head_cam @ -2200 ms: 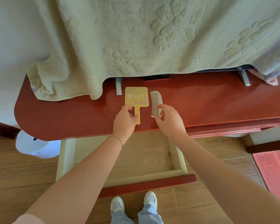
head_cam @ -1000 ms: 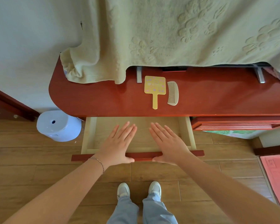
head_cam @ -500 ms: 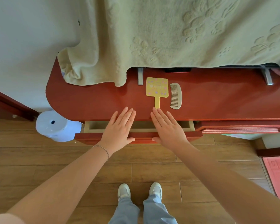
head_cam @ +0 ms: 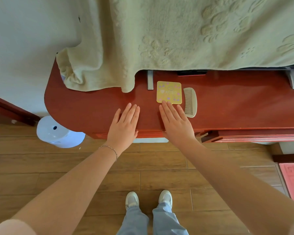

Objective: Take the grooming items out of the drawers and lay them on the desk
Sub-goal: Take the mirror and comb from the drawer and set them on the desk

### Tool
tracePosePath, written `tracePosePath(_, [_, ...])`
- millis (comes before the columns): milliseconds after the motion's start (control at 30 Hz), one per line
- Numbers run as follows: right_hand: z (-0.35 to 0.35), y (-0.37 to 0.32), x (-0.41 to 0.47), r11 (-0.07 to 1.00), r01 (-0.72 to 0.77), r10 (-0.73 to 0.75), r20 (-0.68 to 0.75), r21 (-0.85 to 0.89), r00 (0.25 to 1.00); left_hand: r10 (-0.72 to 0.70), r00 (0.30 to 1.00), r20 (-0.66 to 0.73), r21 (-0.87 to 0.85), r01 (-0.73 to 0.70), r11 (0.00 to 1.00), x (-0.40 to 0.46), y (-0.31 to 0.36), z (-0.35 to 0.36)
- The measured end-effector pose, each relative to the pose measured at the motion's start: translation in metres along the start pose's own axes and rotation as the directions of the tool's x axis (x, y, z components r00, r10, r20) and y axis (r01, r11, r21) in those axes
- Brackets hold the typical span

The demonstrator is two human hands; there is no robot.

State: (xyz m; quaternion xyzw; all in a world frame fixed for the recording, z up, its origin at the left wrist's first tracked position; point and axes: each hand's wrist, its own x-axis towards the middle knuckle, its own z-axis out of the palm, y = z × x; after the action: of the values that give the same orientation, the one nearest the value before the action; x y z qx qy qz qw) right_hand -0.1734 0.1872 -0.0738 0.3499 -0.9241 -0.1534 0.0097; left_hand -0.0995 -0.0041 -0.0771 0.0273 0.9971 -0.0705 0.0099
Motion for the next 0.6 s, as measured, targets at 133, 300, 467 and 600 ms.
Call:
tracePosePath(133, [0.005,-0.002,-0.006,0.998,-0.005,0.008,-0.050,0.060,0.999,-0.005,1.000,-0.022,-0.058,0.004,0.998,-0.003,-0.001,0.000])
tracePosePath(300, [0.003,0.015,-0.035,0.993,-0.026,0.028,-0.024,0.112,0.999,0.065,0.995,-0.070,-0.119,-0.073,0.990,-0.006,0.001,-0.011])
tracePosePath(467, [0.006,0.043,-0.089,0.972,-0.177,0.176,0.018,0.153,0.984,0.181,0.978,-0.099,-0.133,-0.194,0.972,-0.002,0.025,-0.026])
tracePosePath(600, [0.007,0.066,-0.136,0.937,-0.313,0.305,0.075,0.157,0.949,0.307,0.943,-0.127,-0.121,-0.322,0.939,0.006,0.064,-0.040])
